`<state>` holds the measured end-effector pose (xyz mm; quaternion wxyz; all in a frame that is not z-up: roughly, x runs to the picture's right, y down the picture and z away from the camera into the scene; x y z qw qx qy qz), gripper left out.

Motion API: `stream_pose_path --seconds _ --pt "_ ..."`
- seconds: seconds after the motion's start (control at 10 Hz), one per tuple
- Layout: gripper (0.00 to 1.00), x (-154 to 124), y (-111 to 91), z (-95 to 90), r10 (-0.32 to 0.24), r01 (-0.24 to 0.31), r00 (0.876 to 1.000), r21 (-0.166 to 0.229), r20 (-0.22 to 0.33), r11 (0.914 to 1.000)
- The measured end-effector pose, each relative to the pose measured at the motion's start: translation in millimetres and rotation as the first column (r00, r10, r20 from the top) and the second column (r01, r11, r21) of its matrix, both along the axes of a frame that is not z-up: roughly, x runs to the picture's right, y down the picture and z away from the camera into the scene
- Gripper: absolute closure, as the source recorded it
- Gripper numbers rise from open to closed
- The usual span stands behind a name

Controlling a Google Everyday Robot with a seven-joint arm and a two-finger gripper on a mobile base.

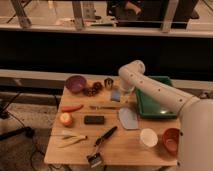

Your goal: Wipe red bowl with sponge

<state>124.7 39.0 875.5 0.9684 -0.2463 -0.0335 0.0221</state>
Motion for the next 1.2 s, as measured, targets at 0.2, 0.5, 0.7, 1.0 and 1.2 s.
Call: stream_pose_path --seconds 0.2,0.5,0.7,1.0,1.2 --pt "0.99 14 7 -28.2 0.015 -0.015 0.999 0.001 -0.036 0.9999" --pt "0.99 35 14 -74.6 0.032 -0.03 0.995 0.033 -0.092 0.999" --pt "0.99 41 15 -90.8 0.044 -0.038 0.992 0.056 -0.115 0.9977" --pt "0.99 68 22 -115.1 0.085 -0.072 0.983 0.086 -0.165 0.9937" --pt "0.99 89 33 -124.6 0.116 -0.1 0.973 0.089 -0.201 0.991"
